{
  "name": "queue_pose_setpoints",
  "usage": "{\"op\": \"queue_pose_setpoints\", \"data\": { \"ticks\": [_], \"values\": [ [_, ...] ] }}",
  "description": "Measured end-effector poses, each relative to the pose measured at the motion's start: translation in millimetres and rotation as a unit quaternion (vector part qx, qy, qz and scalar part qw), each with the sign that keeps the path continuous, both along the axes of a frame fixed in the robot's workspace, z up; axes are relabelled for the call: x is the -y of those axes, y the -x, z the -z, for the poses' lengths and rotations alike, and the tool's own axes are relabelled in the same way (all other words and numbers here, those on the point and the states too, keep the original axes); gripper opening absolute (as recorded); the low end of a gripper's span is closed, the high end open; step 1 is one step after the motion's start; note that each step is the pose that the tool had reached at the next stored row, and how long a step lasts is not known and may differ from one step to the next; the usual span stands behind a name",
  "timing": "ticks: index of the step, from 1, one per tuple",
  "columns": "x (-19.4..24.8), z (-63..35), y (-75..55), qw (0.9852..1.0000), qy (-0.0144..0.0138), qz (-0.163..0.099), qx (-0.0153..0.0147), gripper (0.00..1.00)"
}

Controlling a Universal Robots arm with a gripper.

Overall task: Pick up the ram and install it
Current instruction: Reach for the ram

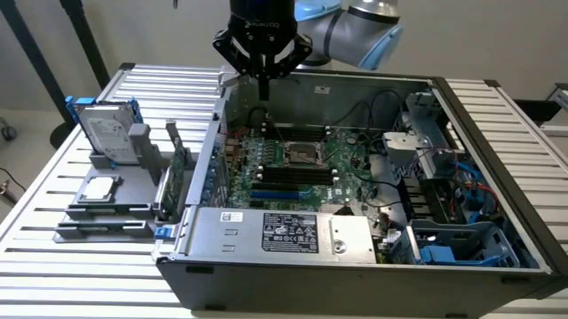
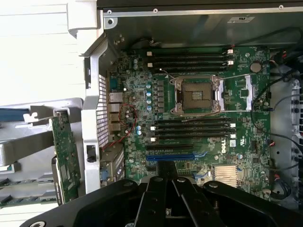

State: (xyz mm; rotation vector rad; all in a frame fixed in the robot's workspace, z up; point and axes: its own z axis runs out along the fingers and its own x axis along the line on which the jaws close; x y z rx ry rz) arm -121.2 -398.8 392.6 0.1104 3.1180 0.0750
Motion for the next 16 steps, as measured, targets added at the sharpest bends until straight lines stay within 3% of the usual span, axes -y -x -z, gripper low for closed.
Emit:
{"op": "queue_pose_setpoints", "data": {
  "ticks": [3,5,9,16],
  "values": [
    [1.3,-0.2,0.4,1.0000,0.0001,0.000,-0.0001,0.11],
    [5.5,0.0,4.0,1.0000,0.0000,0.000,0.0000,0.11],
    [14.4,0.0,20.8,1.0000,0.0000,0.000,0.0009,0.11],
    [24.1,0.0,52.5,1.0000,-0.0014,0.000,0.0009,0.11]
  ]
}}
